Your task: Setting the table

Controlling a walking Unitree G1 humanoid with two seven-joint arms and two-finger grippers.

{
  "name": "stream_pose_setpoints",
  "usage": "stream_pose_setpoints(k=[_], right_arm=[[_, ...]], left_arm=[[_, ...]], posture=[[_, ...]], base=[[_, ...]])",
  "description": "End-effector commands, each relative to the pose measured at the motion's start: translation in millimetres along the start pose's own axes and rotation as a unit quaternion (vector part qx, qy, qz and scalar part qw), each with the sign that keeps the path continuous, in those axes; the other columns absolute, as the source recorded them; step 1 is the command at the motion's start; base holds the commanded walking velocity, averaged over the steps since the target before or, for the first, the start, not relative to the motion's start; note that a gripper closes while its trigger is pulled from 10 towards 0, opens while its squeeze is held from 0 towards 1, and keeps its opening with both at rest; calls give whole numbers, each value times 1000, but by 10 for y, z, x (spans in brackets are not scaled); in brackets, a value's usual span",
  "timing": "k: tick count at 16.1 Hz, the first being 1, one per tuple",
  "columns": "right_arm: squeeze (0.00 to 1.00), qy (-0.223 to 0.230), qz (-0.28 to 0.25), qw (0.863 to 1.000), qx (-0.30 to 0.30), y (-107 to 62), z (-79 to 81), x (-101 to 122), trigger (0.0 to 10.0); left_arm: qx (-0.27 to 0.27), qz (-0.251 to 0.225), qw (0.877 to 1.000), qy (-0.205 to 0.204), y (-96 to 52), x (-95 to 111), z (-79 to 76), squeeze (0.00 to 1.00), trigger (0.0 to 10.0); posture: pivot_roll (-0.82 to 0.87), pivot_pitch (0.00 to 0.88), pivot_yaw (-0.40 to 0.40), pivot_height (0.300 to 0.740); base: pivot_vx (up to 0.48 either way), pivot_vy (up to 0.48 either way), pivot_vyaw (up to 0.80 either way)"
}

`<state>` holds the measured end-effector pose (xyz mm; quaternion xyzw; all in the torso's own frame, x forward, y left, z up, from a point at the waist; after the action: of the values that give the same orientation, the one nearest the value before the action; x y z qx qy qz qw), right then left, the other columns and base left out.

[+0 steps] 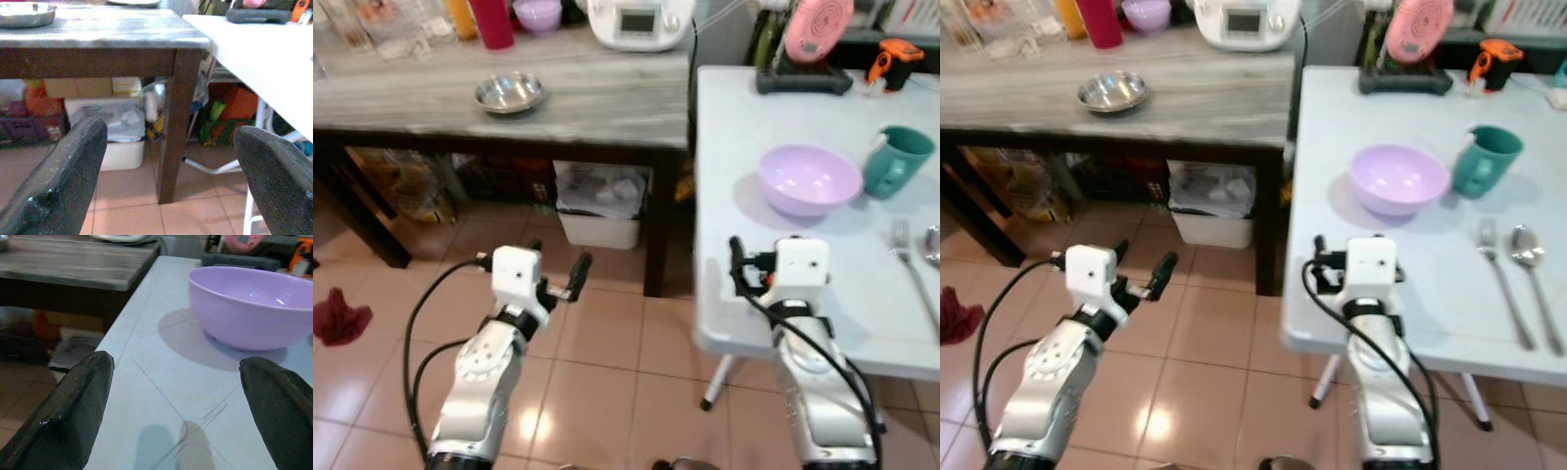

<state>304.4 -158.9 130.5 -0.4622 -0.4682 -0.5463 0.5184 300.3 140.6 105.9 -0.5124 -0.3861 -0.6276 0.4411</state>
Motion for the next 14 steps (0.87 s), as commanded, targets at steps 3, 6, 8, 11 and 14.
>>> stream_pose_setpoints(k=[3, 6, 8, 11, 14], right_arm=[[0, 2, 0, 1000, 3, 17, -3, 10, 10000], [0, 1, -2, 1000, 4, 26, -11, 32, 10000], [0, -9, -10, 1000, 6, 32, -13, 62, 10000], [0, -36, -23, 999, 13, 59, -27, 111, 10000], [0, -71, -32, 996, 39, 117, 0, 174, 10000]], left_arm=[[-1, -4, 1000, 0, 2, 17, 3, 0, 10000], [1, -12, 1000, -7, 11, 36, 1, 0, 10000], [-4, -21, 1000, -8, 8, 52, -6, 0, 10000], [-13, -23, 1000, -10, 7, 53, -36, 0, 10000], [-34, -30, 999, -17, -1, 67, -79, 0, 10000]], posture=[[-163, 124, 69, 740], [-164, 122, 65, 740], [-166, 120, 60, 740], [-164, 117, 54, 740], [-161, 117, 54, 740]], base=[[0, -480, 0], [0, -276, 0], [0, 0, 0], [0, 0, 0], [0, 0, 0]])
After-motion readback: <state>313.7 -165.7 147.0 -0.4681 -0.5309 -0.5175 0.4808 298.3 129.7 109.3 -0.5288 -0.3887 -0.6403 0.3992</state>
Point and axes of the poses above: a point about 5 cm out from each wrist's last joint towards the gripper, its own y axis pointing out of the wrist towards the gripper, its own x axis along the axis of the wrist's last joint, z = x × y, the point moved 2 cm from there along y, pointing out of the wrist towards the gripper, and after that the axes turned 13 degrees about y, right-handed, at the moved point
